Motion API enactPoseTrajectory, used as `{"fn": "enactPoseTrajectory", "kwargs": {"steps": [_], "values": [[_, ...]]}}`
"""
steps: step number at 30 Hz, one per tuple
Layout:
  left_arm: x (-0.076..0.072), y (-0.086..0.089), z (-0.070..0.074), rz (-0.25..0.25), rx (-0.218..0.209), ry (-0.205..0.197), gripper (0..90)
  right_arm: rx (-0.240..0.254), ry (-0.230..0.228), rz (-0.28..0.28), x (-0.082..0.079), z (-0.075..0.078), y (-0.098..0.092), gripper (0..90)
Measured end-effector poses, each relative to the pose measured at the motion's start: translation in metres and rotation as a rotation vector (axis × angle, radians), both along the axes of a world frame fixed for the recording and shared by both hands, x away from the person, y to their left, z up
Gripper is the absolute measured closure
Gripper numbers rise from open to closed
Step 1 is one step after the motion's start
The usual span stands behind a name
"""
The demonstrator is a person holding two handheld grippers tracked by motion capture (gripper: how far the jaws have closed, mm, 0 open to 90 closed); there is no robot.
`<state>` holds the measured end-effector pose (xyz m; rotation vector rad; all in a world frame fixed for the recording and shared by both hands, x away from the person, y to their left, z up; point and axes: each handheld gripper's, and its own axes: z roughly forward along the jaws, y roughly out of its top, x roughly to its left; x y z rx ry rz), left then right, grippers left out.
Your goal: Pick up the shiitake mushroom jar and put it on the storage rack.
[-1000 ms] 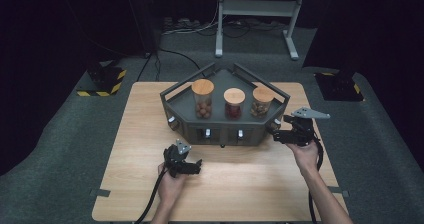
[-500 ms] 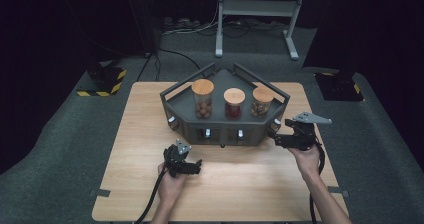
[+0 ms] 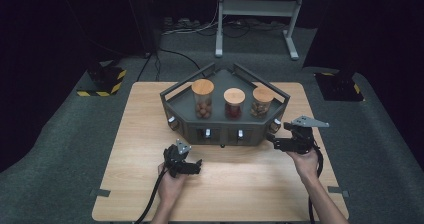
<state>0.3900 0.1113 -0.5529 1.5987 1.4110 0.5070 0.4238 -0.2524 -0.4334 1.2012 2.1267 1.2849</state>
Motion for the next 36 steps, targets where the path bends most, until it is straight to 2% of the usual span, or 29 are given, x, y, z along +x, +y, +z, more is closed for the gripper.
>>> {"fn": "enactPoseTrajectory", "kwargs": {"steps": [25,36], "values": [[0.0,0.0,0.0,0.001,-0.001,0.0,4.7,-0.031,0.04,0.016,-0.002,-0.023,0.004,12.6],[0.0,0.0,0.0,0.001,-0.001,0.0,4.7,-0.035,0.055,0.005,-0.004,-0.032,0.002,12.6]]}}
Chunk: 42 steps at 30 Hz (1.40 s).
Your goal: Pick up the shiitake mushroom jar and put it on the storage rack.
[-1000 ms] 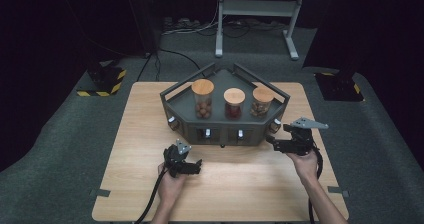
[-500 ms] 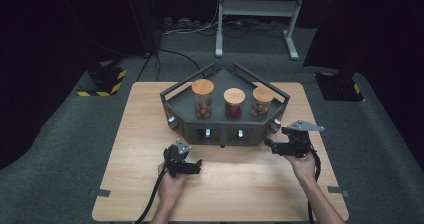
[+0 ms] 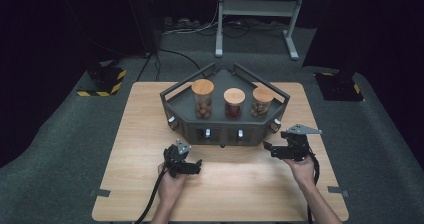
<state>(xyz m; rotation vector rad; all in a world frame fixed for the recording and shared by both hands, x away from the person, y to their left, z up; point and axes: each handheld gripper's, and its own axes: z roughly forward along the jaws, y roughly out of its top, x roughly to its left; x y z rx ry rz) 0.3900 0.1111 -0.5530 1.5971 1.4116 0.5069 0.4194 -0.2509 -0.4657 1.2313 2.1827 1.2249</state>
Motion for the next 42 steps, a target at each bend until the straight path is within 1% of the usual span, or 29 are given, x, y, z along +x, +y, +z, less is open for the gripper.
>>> {"fn": "enactPoseTrajectory", "kwargs": {"steps": [5,10,21,30,31,33,42], "values": [[0.0,0.0,0.0,0.0,0.0,0.0,4.7,-0.01,0.0,-0.006,-0.003,-0.005,-0.001,12.5],[0.0,0.0,0.0,0.0,0.0,0.0,4.7,-0.007,0.007,-0.012,-0.004,-0.009,-0.001,12.5],[0.0,0.0,0.0,0.0,0.0,0.0,4.7,-0.049,0.021,-0.009,-0.007,-0.019,0.002,12.4],[0.0,0.0,0.0,0.0,0.0,0.0,4.7,-0.071,0.047,-0.014,-0.007,-0.031,0.004,12.0],[0.0,0.0,0.0,0.0,0.0,0.0,4.7,-0.08,0.052,-0.014,-0.007,-0.032,0.004,12.0],[0.0,0.0,0.0,0.0,0.0,0.0,4.7,-0.091,0.048,-0.014,-0.007,-0.034,0.006,12.2],[0.0,0.0,0.0,0.0,0.0,0.0,4.7,-0.103,0.064,-0.012,-0.009,-0.041,0.009,12.1]]}}
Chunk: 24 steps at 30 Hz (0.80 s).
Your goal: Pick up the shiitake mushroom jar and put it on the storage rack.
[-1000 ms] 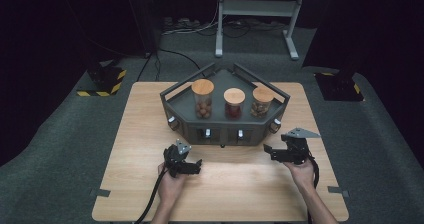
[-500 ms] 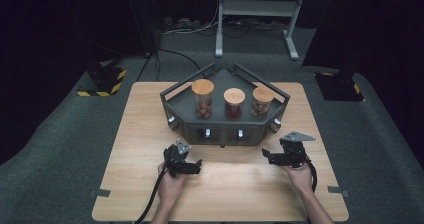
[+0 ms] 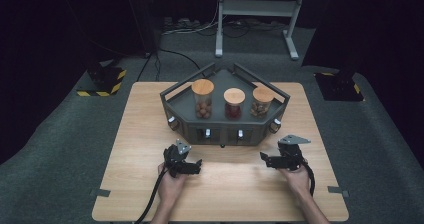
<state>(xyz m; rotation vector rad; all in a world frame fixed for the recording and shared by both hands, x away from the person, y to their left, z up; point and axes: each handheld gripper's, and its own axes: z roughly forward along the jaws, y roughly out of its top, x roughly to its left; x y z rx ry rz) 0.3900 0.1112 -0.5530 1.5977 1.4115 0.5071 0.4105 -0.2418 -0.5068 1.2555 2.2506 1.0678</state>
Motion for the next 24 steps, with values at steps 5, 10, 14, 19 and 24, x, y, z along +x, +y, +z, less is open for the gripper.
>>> {"fn": "enactPoseTrajectory", "kwargs": {"steps": [5,10,14,19,24], "values": [[0.0,0.0,0.0,0.0,0.0,0.0,4.7,-0.019,0.009,0.006,-0.001,-0.006,0.003,11.8],[0.0,0.0,0.0,0.0,0.0,0.0,4.7,-0.022,0.017,0.009,-0.001,-0.011,0.007,12.0],[0.0,0.0,0.0,0.0,0.001,0.0,4.7,-0.029,0.028,0.009,-0.002,-0.017,0.008,12.0],[0.0,0.0,0.0,0.0,0.0,0.0,4.7,-0.033,0.035,0.008,-0.004,-0.021,0.01,11.7],[0.0,0.0,0.0,0.0,0.001,0.0,4.7,-0.052,0.039,0.007,-0.002,-0.025,0.012,11.8]]}}
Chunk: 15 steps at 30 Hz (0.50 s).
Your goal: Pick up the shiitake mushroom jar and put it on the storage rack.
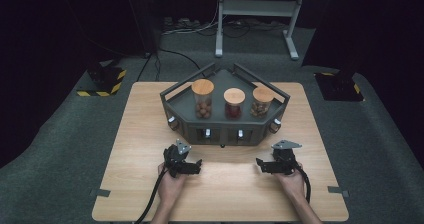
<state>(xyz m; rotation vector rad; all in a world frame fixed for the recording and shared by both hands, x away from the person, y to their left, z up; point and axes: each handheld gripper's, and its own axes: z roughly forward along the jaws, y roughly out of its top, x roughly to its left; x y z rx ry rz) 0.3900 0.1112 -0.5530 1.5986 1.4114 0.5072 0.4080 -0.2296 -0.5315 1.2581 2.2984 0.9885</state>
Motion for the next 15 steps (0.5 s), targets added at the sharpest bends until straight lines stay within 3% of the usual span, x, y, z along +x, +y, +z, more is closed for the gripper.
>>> {"fn": "enactPoseTrajectory", "kwargs": {"steps": [4,11,15], "values": [[0.0,-0.0001,0.0,0.001,0.0,0.0,4.7,-0.009,0.008,0.005,0.0,-0.0044,0.0027,11.2],[0.0,-0.0001,0.0,0.0,0.001,0.0,4.7,-0.029,-0.038,0.005,-0.0054,-0.0093,0.0038,10.9],[0.0,-0.0002,0.0,0.001,0.0,-0.001,4.7,-0.029,-0.033,0.003,-0.0045,-0.0093,0.0037,9.8]]}}
